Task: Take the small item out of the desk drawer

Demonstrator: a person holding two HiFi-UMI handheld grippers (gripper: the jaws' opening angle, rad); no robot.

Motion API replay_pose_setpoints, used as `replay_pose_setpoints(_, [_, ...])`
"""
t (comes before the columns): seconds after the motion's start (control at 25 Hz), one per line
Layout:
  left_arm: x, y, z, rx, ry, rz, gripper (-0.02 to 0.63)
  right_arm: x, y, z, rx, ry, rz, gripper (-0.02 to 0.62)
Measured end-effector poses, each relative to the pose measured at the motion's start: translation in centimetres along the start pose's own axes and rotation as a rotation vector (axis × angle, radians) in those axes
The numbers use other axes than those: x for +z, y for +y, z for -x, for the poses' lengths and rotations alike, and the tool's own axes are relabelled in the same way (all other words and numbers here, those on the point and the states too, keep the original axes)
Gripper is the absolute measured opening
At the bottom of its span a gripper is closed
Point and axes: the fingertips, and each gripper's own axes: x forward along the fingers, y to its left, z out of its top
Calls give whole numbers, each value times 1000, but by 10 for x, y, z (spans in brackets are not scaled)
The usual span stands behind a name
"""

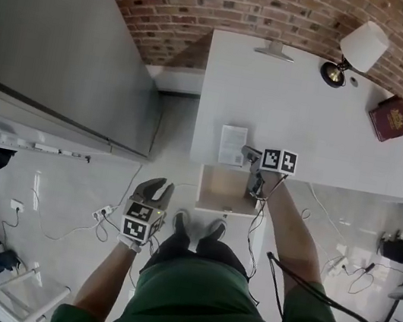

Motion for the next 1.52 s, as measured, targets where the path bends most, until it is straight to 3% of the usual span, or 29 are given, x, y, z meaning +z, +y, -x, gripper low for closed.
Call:
replay_pose_setpoints(0.16, [1,8,-1,23,-14,-6,80,3,-13,-5,-46,-27,-73,46])
replay_pose_setpoints(0.4, [16,7,-4,-1,-26,1,80,18,-12,13,-84,-94,-31,112])
replay_pose_setpoints(0.68, [60,9,-10,-13,-101,-36,80,44,21,63,-57,-220,77,45])
replay_pose_setpoints(0.84, [96,9,-9,-22,-158,-82,80,62,61,94,-38,-299,157,33])
replay_pose_setpoints(1.08, [159,12,10,-28,-281,-111,80,84,132,148,-91,-444,385,3])
replay_pose_setpoints(1.24, [208,14,37,7,-398,-164,74,100,186,192,-108,-598,528,3])
replay_pose_setpoints(1.52, [287,-24,95,1,-628,-259,51,102,254,264,-145,-836,661,3])
